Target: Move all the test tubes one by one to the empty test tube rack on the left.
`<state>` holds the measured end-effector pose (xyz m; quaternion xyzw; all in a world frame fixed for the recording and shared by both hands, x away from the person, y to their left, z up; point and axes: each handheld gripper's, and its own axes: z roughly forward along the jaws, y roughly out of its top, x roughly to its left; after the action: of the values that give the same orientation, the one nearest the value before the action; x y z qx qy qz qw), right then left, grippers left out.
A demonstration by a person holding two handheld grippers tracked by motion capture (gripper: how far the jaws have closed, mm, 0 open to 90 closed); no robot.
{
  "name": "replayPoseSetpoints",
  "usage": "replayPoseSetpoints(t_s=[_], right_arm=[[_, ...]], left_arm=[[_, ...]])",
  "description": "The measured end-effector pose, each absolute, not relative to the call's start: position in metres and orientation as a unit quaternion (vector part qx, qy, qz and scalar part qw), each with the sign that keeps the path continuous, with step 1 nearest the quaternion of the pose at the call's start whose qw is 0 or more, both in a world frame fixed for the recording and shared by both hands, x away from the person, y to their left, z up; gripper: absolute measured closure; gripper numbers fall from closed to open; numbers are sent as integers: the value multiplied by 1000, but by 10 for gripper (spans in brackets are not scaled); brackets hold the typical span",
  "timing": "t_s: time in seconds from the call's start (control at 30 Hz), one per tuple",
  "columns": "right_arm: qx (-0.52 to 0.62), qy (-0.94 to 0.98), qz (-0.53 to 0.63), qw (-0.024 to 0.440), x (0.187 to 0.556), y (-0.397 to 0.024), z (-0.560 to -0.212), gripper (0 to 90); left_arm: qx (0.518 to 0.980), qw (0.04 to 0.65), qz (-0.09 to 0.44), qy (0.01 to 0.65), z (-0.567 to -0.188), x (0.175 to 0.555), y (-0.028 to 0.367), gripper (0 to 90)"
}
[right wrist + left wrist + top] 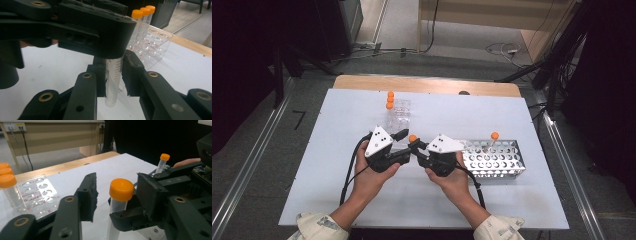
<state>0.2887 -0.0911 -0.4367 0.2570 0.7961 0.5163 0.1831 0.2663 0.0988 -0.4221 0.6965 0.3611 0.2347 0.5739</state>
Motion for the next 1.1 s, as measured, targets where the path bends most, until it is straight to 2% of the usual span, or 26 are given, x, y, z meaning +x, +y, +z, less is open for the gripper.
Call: replayPoseSetpoints(t_s=[0.3, 0.57, 0.8, 0.97, 1.1], right_arm=[[256, 798, 515, 182, 288, -90, -437, 719], [256, 798, 515, 182, 288, -91, -437, 709], [274, 790, 514, 193, 286, -93, -435, 339], [283, 785, 510, 208, 285, -105, -432, 218], [285, 783, 509, 216, 280, -118, -432, 192]], left_arm=[[704, 571, 234, 351, -423, 266, 98, 694], [705, 570, 239, 346, -423, 266, 98, 709], [691, 576, 248, 360, -413, 273, 109, 711], [675, 571, 265, 385, -406, 283, 125, 711], [668, 568, 270, 398, -405, 289, 133, 710]])
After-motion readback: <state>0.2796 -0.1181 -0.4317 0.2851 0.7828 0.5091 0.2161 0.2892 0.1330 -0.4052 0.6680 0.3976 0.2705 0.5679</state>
